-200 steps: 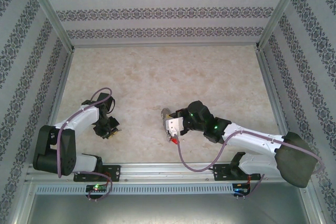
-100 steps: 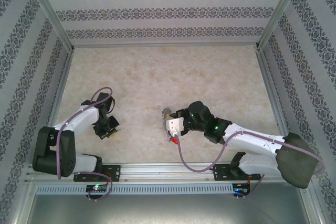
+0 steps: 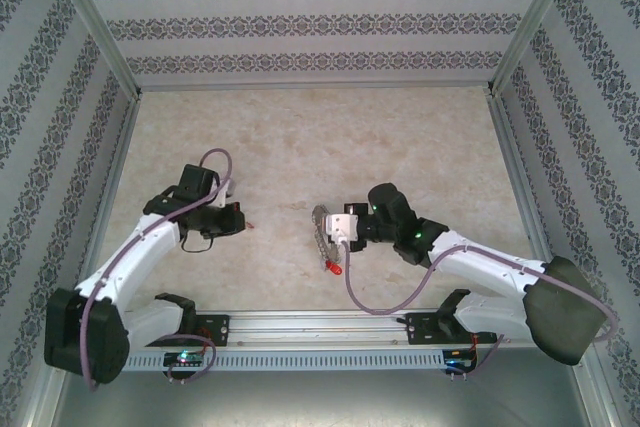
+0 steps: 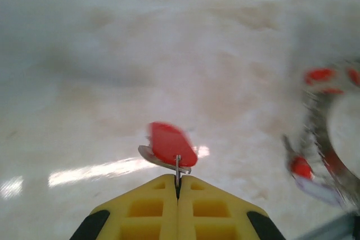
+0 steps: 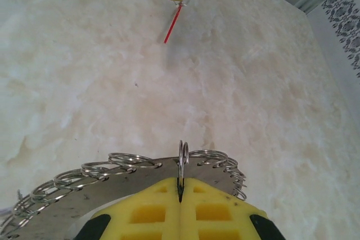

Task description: Put the keys on the keyring

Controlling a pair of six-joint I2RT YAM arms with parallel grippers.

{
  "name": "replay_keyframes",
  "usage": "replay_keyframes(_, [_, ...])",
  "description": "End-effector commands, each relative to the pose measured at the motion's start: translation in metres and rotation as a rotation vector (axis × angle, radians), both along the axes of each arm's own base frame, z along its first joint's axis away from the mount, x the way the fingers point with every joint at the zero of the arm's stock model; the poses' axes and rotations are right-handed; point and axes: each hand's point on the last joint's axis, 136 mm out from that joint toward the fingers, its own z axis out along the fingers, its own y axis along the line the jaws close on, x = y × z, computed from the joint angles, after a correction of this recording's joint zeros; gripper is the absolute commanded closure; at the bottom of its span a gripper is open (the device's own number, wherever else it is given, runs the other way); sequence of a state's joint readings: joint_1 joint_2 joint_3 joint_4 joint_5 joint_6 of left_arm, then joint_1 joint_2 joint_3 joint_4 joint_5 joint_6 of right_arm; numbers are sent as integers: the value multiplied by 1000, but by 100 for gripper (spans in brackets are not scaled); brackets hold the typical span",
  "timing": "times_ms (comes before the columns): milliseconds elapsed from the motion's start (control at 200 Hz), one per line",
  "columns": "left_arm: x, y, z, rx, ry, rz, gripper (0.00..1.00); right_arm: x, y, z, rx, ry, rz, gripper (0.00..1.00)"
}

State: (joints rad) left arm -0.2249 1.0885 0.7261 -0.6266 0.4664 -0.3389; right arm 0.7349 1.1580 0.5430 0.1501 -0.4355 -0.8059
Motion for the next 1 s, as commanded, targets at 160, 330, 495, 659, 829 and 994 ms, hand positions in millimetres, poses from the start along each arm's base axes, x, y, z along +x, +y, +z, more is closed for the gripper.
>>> replay_keyframes(160, [2, -71, 73, -20, -709, -745, 100, -11, 6, 21, 82, 111, 75, 100])
replay_keyframes(330, [-18, -95, 73, -86, -812, -1028, 100, -12, 3, 26, 101, 109, 81, 100])
replay_keyframes(495, [-23, -115, 82, -90, -929, -1157, 100, -23, 4, 29, 127, 128, 138, 100])
replay_keyframes(659, [-16, -129, 84, -24, -1015, -1233, 100, -22, 6, 28, 127, 139, 141, 100])
replay_keyframes(829, [-15, -143, 84, -18, -1018, -1316, 100, -19, 7, 29, 120, 140, 127, 100])
replay_keyframes(994, [-22, -147, 77, 0, -1017, -1395, 100, -19, 8, 27, 113, 141, 121, 100])
